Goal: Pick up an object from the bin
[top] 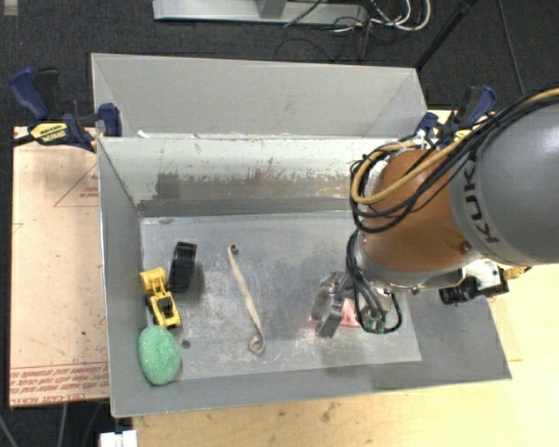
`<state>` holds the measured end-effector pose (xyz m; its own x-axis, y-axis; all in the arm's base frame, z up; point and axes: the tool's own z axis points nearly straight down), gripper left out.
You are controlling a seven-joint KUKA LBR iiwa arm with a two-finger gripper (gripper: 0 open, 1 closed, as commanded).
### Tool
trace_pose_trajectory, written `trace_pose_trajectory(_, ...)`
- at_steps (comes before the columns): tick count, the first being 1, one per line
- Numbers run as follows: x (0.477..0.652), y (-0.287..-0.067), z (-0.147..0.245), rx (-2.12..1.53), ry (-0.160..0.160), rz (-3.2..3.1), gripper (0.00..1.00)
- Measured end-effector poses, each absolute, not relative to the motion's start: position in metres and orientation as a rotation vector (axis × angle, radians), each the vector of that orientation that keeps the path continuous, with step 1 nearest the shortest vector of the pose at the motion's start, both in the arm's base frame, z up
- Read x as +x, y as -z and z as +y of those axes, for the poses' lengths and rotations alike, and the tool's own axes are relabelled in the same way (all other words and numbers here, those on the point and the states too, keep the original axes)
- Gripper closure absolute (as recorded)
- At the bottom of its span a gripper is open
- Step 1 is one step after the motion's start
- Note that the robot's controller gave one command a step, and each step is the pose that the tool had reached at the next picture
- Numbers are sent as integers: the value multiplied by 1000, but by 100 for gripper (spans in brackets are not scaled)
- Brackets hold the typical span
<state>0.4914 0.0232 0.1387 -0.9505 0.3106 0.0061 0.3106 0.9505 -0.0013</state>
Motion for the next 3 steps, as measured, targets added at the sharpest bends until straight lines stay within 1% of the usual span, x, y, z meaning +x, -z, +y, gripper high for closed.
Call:
trace_pose_trajectory(1,496,-168,17,-562,2,-3093,0)
trace_pose_trajectory(2,497,-168,17,-562,2,-3093,0)
trace_pose_trajectory(3,496,-135,35,-472,2,-3110,0)
